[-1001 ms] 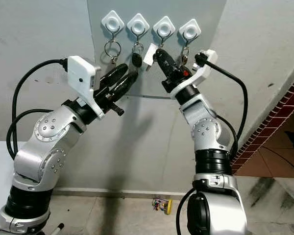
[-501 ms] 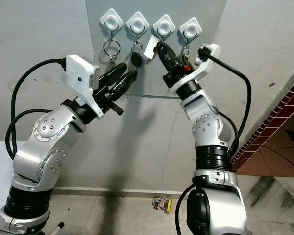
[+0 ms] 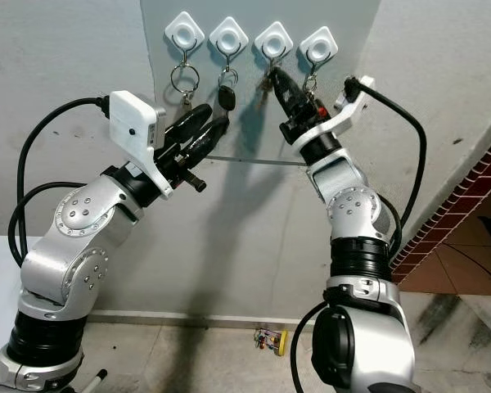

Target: Hang keys on a hook

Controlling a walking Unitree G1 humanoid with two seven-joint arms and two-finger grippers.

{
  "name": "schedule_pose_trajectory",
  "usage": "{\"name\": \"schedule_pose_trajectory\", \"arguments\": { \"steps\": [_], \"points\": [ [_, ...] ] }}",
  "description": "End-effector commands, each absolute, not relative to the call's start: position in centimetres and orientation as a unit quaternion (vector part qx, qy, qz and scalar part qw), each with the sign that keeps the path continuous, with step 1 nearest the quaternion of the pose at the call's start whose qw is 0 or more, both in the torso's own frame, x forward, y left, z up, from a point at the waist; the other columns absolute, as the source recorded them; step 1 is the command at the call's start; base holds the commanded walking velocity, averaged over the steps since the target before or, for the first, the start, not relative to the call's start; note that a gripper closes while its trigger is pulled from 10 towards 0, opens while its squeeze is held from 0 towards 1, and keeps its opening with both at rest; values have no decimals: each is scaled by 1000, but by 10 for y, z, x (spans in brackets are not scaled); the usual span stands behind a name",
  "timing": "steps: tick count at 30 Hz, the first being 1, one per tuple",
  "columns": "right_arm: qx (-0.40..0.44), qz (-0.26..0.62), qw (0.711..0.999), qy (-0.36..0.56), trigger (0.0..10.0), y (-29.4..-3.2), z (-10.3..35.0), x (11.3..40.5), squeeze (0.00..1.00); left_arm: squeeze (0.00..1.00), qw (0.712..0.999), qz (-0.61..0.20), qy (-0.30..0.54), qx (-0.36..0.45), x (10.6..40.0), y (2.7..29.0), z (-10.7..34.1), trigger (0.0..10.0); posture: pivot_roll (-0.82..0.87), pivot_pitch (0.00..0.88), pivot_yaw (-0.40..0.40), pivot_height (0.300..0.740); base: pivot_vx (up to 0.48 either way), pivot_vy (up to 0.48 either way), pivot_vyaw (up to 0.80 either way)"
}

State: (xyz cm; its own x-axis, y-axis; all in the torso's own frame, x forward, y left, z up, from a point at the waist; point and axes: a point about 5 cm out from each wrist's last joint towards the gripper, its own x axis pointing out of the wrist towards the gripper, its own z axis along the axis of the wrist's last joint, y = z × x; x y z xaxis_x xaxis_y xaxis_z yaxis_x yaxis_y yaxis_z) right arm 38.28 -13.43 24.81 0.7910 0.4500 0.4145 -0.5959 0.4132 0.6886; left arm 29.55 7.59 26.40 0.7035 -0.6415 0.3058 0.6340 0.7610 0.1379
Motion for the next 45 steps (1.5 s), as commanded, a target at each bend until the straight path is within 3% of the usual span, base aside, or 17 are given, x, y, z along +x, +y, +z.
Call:
{"name": "schedule_pose_trajectory", "arguments": {
  "steps": [1,14,15,16,24,34,40,41,45],
  "points": [
    [439,302,844,-55,10000,-134,245,386,0,0,920,-346,-185,12,293,75,273,10000,24,64,-47,740,0,0,0],
    [431,301,848,-67,10000,-135,246,385,0,0,922,-341,-186,9,294,76,274,10000,25,71,-51,740,0,0,0],
    [430,306,846,-77,10000,-135,246,383,447,0,922,-339,-186,8,294,77,274,10000,27,72,-53,740,0,0,0],
    [430,311,844,-85,10000,-135,247,382,1000,0,922,-338,-187,7,294,77,274,10000,27,72,-53,740,0,0,0],
    [398,330,845,-138,10000,-134,247,373,1000,0,928,-320,-189,8,296,80,273,10000,30,72,-52,740,0,0,0],
    [361,311,872,-112,10000,-135,212,359,1000,0,947,-276,-165,1,301,86,243,10000,26,49,-46,740,0,0,0],
    [311,259,913,-60,10000,-141,162,348,1000,0,964,-236,-121,4,305,97,191,10000,9,19,-31,740,0,0,0],
    [290,228,929,-29,10000,-145,134,341,1000,0,969,-235,-80,10,306,102,161,10000,4,6,-25,740,0,0,0],
    [236,190,953,22,10000,-150,96,330,1000,0,977,-212,-8,3,307,113,117,10000,-4,0,-15,740,0,0,0]
  ]
}}
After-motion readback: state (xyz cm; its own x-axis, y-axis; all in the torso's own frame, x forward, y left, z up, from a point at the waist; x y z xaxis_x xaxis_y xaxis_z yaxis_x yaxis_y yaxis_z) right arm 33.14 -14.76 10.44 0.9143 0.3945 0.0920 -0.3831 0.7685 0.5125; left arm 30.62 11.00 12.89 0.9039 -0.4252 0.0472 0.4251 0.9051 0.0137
